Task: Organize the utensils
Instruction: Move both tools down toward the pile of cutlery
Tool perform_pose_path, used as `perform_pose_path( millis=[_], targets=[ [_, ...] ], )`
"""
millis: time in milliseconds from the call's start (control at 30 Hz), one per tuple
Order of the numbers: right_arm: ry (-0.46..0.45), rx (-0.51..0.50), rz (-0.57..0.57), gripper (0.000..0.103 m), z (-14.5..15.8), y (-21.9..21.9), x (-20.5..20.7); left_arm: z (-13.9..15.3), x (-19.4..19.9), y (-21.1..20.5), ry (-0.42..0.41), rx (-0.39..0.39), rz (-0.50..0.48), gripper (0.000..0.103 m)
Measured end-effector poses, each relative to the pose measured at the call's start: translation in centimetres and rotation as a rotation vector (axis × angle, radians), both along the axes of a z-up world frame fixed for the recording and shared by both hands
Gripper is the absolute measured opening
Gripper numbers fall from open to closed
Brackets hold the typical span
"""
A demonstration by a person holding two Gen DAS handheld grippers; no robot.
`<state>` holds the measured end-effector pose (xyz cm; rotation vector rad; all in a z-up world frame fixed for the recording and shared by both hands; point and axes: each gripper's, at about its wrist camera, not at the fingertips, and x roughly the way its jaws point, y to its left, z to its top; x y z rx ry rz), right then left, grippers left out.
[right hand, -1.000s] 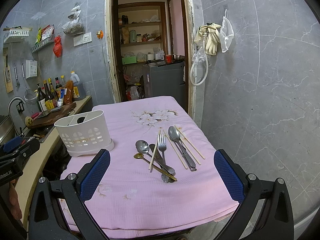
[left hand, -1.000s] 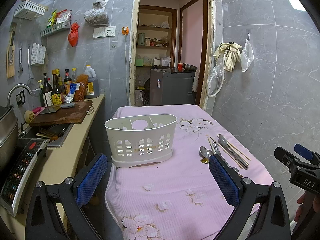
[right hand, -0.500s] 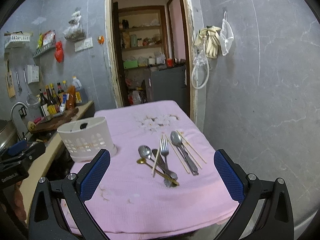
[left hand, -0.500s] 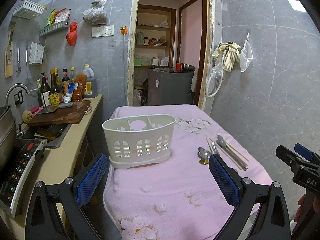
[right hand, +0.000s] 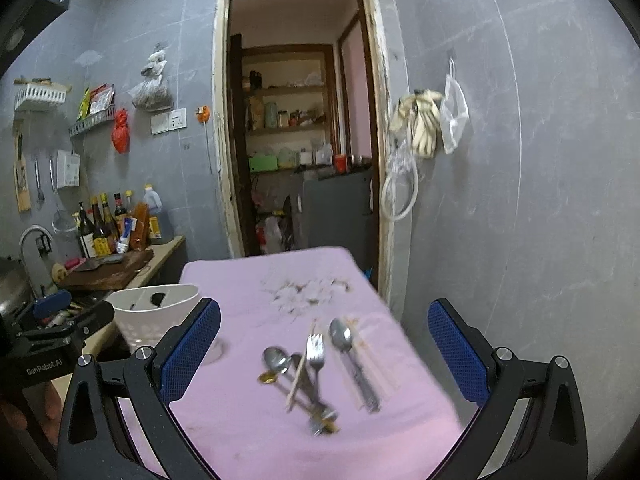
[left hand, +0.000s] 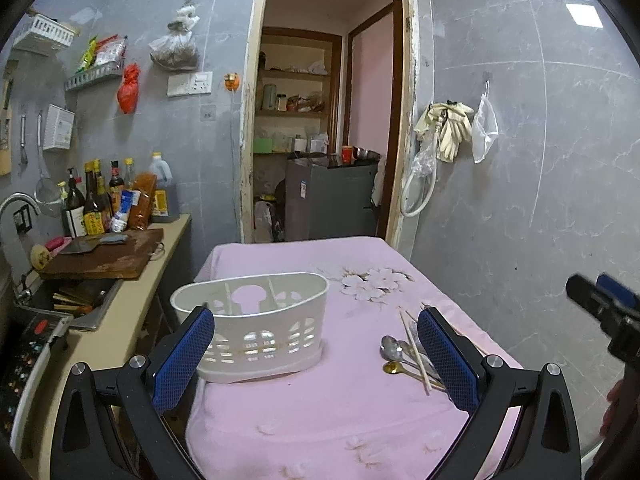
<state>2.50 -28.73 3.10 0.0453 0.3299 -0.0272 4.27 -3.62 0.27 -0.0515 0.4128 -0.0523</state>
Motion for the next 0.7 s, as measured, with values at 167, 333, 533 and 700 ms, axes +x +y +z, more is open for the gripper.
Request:
perform_pose_path(
  millis=[167,333,533,700],
  targets=[
    [0.037,-0.005,0.027,0.102,-0.2,-2.6,4.0,-0.7,2.6,-1.6,0.045,-0.003,-0.01,0.102],
    [0.122,0.027,0.067,0.102,-2.2,-5.5,8.8,-1.6,5.9,-4.0,0.105,-0.006,-0.011,0.102],
    [0.217,0.002,0.094,0.102,-5.9,-7.3,14.2,-4.0,10.2,-6.6,0.191,0.003,0.02,0.102],
    [0.319,0.033,0.153,0.098,-9.6,-8.4,18.7,-6.8,13.3,-7.5,0.274,-0.023,0.059,0.102]
  ],
)
